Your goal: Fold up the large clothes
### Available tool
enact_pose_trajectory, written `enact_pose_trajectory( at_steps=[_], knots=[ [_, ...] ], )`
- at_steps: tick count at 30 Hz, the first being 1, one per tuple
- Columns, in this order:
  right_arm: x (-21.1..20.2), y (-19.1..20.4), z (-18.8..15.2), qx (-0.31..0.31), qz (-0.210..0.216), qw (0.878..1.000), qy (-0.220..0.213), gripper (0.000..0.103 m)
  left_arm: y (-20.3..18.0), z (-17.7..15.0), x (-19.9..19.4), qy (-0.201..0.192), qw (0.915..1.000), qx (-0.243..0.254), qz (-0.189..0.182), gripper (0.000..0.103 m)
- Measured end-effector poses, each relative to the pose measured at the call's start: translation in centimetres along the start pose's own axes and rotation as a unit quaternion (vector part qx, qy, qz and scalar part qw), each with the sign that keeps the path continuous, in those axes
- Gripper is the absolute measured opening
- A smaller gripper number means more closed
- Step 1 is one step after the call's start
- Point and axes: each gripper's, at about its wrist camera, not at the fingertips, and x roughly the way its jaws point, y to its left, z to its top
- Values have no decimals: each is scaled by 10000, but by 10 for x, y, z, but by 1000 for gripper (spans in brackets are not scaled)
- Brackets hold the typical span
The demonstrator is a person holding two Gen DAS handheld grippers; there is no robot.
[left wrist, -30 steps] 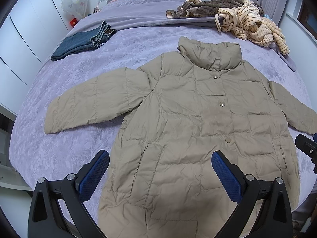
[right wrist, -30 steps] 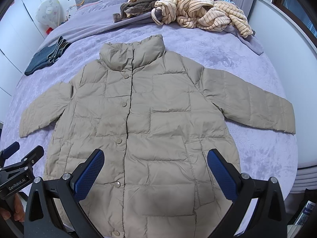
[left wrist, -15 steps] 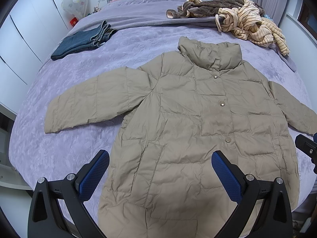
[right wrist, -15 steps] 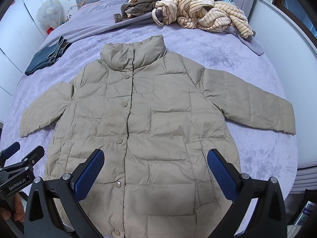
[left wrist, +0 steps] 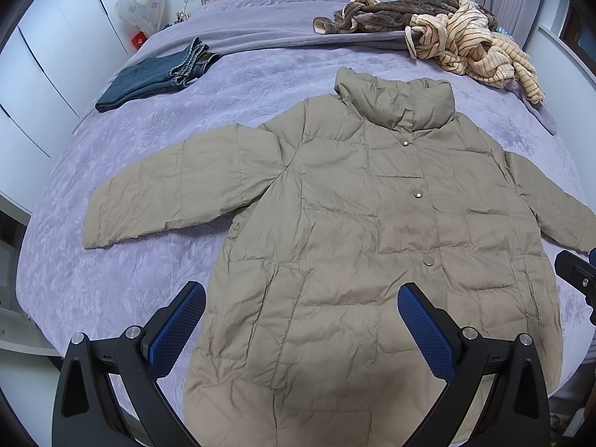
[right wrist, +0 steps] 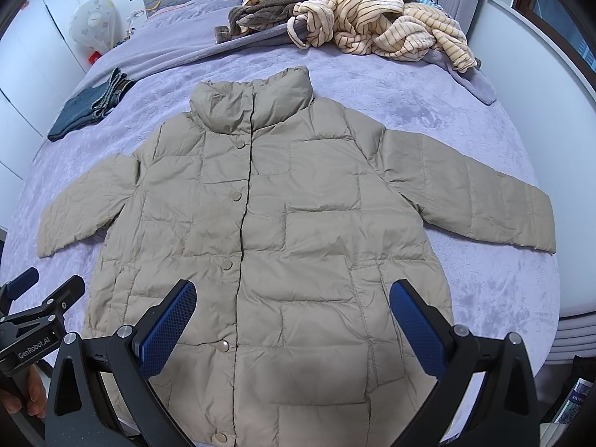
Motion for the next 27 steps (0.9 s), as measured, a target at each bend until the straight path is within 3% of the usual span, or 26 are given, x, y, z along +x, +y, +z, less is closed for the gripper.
enact_pose_trajectory(
  at_steps=[27],
  knots=[
    [0,2,-1,2,2,10000,-10,103,1,-2,-1,0,10000,-22,6,103]
  ],
)
